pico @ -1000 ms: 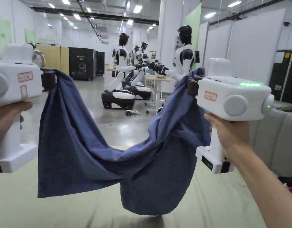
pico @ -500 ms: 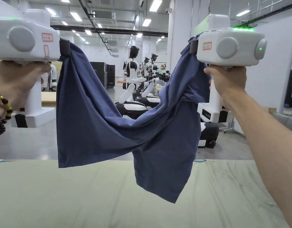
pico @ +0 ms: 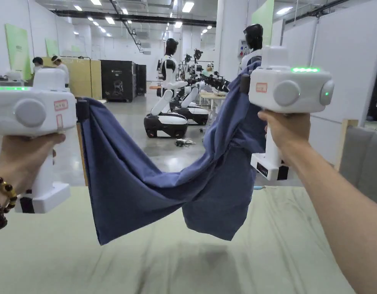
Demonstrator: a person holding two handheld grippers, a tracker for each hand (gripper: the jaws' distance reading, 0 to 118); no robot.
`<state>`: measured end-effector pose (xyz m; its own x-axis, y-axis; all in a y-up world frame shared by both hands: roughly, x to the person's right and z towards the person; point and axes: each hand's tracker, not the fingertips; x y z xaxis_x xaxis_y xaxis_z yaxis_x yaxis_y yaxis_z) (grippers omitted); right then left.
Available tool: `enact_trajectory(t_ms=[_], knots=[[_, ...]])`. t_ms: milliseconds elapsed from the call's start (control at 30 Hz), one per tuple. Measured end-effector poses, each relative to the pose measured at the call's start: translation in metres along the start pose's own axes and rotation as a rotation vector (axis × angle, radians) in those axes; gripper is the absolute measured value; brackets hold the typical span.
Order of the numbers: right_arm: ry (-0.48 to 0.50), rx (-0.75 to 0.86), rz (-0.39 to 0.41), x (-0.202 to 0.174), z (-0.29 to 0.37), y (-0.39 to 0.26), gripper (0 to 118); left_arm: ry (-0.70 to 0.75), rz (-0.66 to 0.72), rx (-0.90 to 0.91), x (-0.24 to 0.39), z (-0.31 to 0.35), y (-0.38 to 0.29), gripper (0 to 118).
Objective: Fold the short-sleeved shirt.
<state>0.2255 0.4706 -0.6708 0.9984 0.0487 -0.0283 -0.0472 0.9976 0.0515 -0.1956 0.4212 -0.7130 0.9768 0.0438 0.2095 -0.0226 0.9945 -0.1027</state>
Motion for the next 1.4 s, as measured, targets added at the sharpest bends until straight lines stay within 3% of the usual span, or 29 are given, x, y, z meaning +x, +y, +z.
enact_trajectory(t_ms=[267,500,700,933,1133,1300,1400], knots=[[-0.021,-0.191,-0.001,0.000,-0.009,-0.122,0,0.020,0.059,-0.147,-0.005,0.003,-0.115,6],[0.008,-0.227,-0.026,-0.003,0.011,-0.148,0,0.003,0.086,-0.164,-0.004,0.017,-0.125,6],[0.072,-0.222,-0.051,-0.008,0.093,-0.163,0,-0.057,0.100,-0.182,0.008,0.090,-0.147,6],[0.090,-0.324,-0.088,-0.006,0.210,-0.206,0,-0.100,-0.002,-0.334,0.011,0.193,-0.225,6],[0.031,-0.432,-0.238,0.005,0.306,-0.254,0,-0.077,0.034,-0.464,-0.006,0.257,-0.284,6],[-0.037,-0.540,-0.236,0.016,0.362,-0.280,0,-0.048,0.047,-0.558,-0.025,0.304,-0.311,6],[-0.071,-0.641,-0.191,0.020,0.385,-0.292,0,-0.030,0.026,-0.638,-0.035,0.323,-0.330,6]])
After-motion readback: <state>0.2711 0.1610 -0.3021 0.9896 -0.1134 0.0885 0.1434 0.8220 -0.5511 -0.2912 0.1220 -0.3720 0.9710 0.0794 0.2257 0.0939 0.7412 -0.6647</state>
